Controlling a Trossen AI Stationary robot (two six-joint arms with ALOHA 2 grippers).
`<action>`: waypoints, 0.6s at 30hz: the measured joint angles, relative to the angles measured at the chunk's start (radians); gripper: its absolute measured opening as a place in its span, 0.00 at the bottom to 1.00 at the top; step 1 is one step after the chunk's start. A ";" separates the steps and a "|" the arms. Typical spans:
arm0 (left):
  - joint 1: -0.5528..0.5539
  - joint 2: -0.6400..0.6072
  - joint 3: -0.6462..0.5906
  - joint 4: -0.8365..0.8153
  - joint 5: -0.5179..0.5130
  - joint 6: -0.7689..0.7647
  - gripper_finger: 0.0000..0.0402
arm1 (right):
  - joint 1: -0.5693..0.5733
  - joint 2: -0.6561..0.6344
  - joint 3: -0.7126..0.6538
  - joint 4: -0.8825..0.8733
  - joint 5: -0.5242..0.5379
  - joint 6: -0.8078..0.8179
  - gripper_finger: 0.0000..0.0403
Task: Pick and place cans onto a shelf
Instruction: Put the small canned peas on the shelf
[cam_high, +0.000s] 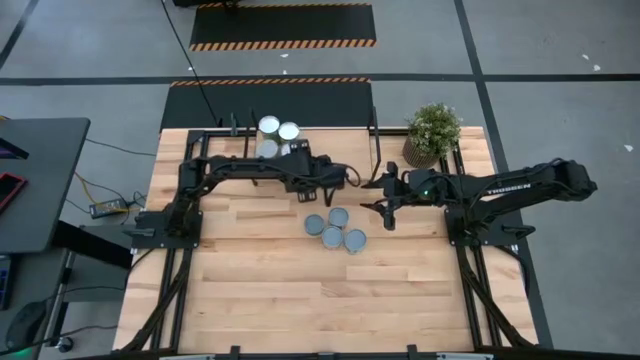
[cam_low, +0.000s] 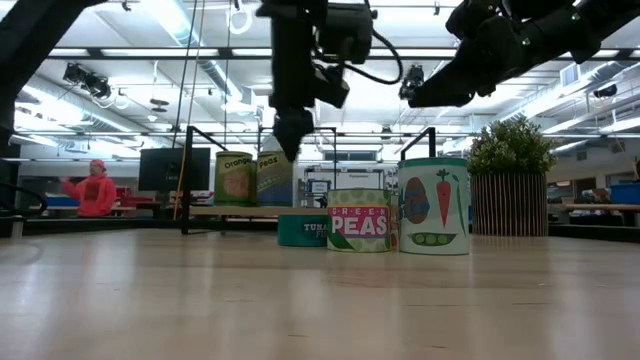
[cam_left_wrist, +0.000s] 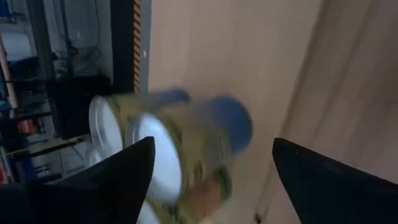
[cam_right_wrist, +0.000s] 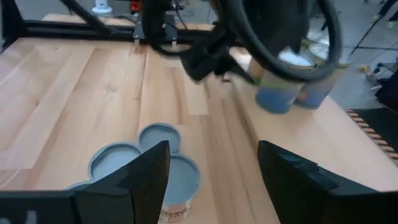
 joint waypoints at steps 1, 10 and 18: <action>-0.009 -0.005 0.000 -0.029 -0.002 -0.021 0.80 | 0.002 0.008 0.000 -0.005 -0.016 0.000 0.62; -0.098 -0.071 0.000 -0.128 -0.004 -0.119 0.71 | 0.035 0.155 0.000 0.162 -0.085 0.003 0.62; -0.162 -0.132 -0.089 -0.155 -0.002 -0.162 0.71 | 0.040 0.255 -0.001 0.278 -0.089 -0.038 0.62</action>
